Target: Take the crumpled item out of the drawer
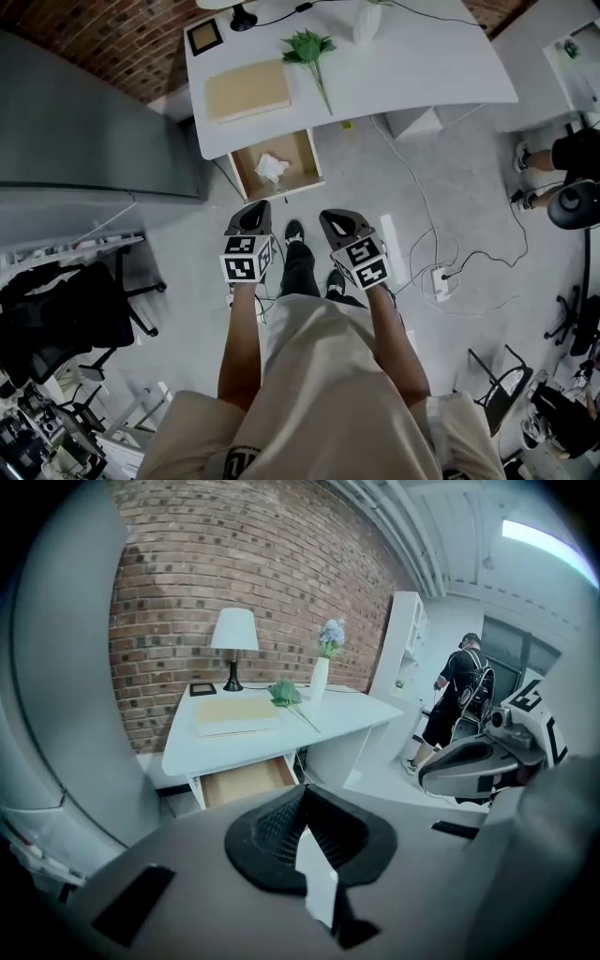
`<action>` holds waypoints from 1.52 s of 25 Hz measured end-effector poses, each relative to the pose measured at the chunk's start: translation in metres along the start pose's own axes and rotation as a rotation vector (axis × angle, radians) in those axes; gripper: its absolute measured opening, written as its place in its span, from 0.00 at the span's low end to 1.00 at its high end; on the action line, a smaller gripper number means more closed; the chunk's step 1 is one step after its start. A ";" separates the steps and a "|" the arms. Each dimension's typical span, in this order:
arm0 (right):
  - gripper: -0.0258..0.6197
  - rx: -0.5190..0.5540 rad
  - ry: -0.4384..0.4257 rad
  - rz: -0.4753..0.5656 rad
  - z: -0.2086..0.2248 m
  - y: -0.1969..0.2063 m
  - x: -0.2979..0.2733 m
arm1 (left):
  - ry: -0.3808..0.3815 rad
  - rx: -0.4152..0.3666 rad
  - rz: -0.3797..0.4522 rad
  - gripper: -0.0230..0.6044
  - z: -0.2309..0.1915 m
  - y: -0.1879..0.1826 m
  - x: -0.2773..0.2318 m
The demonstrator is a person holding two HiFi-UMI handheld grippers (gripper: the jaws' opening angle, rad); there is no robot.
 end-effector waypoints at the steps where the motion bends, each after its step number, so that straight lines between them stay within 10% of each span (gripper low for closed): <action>1: 0.08 -0.014 0.001 -0.006 0.002 -0.004 -0.006 | 0.009 -0.005 -0.012 0.06 -0.009 -0.002 -0.008; 19: 0.08 -0.275 0.035 -0.025 0.037 -0.007 -0.113 | 0.199 -0.186 -0.226 0.06 -0.090 0.024 -0.149; 38: 0.08 -0.413 -0.025 0.021 0.022 0.054 -0.183 | 0.146 -0.325 -0.314 0.06 -0.136 0.075 -0.268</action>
Point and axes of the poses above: the fingertips, and each gripper's own axes: x backward along the fingers, z to its right, y out of its underside, the point moved 2 cm from there along x, backward along the fingers, and after that the axes turned 10 degrees about -z, right-handed, at the moved point
